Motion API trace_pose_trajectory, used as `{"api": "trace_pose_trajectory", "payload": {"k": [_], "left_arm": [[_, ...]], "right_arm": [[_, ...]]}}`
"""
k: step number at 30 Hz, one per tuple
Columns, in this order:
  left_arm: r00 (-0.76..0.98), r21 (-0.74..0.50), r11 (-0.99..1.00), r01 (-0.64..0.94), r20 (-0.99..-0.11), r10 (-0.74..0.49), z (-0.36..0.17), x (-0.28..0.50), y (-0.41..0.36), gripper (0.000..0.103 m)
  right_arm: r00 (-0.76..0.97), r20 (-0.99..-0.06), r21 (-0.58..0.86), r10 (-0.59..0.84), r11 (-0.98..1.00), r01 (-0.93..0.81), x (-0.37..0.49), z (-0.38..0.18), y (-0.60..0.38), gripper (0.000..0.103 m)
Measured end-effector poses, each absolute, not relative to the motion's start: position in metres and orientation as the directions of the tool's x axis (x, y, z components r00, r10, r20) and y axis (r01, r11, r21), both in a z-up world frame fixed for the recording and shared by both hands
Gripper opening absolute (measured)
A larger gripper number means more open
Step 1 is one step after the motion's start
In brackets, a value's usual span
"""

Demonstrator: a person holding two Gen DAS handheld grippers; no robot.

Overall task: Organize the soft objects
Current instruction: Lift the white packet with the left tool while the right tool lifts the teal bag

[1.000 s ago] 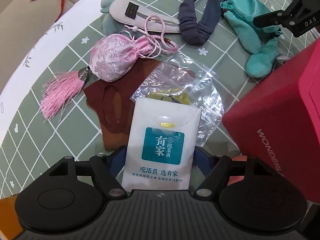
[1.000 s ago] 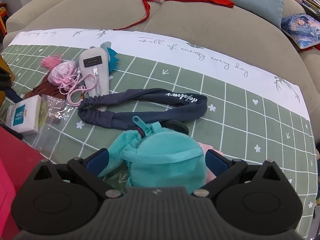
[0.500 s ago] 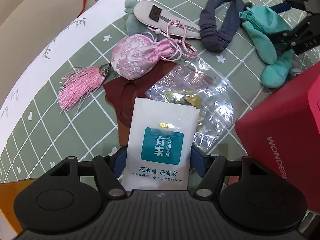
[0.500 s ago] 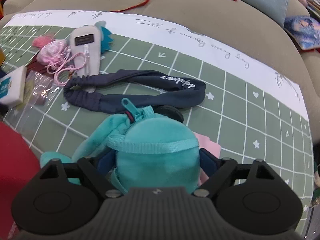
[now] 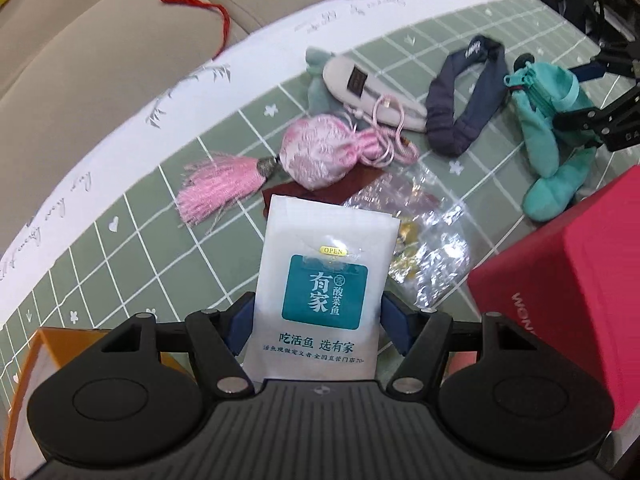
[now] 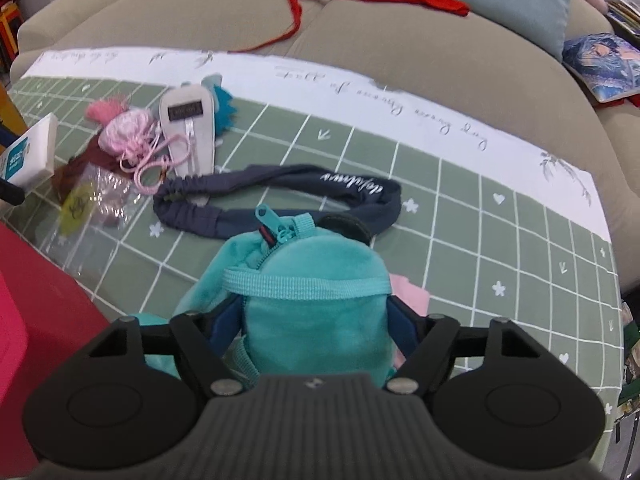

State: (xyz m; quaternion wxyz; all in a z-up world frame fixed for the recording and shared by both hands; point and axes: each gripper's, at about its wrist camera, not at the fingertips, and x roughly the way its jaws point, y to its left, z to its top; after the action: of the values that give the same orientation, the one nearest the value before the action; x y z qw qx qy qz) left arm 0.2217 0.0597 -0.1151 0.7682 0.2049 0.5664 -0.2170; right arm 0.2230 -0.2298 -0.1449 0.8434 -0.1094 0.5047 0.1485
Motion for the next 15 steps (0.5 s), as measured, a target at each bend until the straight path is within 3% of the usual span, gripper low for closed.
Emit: {"api": "trace_pose_trajectory", "payload": {"k": [15], "left_arm": [[0.321,0.099,0.826,0.555,-0.941,-0.103,-0.078,0.208,0.044,0.076]], "right_arm": [[0.507,-0.847,-0.012,0.161,0.947,-0.321,0.21,-0.12,-0.249,0.075]]}}
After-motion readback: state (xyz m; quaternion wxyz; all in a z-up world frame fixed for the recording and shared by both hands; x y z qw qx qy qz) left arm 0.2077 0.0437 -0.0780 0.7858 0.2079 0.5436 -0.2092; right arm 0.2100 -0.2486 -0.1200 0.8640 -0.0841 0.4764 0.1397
